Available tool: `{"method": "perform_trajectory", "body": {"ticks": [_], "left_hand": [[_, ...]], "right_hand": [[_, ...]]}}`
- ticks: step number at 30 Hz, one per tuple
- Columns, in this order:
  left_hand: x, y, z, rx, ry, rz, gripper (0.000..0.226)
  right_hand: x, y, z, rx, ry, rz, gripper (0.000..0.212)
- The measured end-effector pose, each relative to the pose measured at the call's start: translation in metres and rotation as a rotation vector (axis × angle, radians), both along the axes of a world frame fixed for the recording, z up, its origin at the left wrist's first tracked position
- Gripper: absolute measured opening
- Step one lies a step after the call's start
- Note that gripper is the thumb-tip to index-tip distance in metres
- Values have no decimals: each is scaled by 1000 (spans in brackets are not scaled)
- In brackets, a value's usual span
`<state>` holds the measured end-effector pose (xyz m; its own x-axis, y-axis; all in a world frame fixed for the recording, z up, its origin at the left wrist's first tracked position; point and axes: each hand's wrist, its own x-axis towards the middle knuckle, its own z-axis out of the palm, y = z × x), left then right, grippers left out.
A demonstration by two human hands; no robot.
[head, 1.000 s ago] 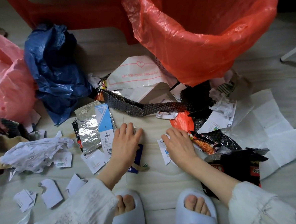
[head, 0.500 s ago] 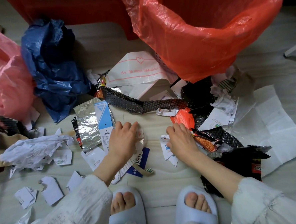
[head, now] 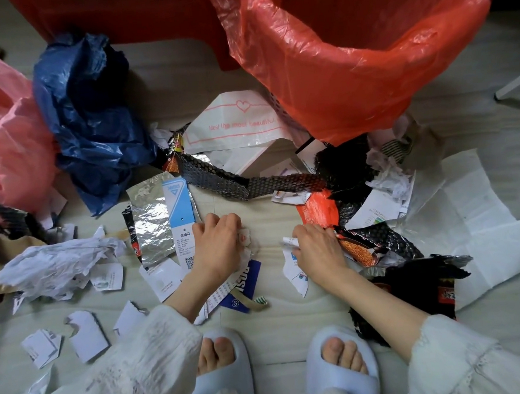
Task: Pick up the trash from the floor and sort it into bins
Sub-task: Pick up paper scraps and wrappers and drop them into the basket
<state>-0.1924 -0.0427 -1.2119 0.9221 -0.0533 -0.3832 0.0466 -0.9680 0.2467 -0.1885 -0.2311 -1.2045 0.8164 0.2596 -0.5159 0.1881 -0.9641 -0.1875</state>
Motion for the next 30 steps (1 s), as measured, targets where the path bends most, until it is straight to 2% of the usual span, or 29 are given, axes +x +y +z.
{"method": "perform_trajectory", "body": {"ticks": [6, 10, 14, 18, 20, 22, 26, 30], "left_hand": [[3, -1, 2, -36, 118, 45, 33], [5, 3, 8, -61, 125, 17, 22], [14, 4, 34, -292, 68, 183, 19], [41, -3, 93, -499, -68, 333, 16], [54, -4, 122, -663, -111, 462, 28], [68, -8, 154, -838, -159, 579, 36], [103, -27, 210, -1073, -146, 628, 12], [148, -47, 242, -1119, -108, 685, 12]], "right_hand": [[2, -4, 10, 106, 32, -116, 23], [6, -4, 21, 216, 6, -242, 28], [17, -6, 48, 322, -43, -338, 31], [34, -12, 94, 492, -140, -478, 17], [44, -16, 120, 532, -247, -508, 7], [52, -20, 152, 598, -345, -577, 9], [86, -28, 200, 804, -419, -872, 7], [134, -36, 229, 996, -436, -1118, 12]]}}
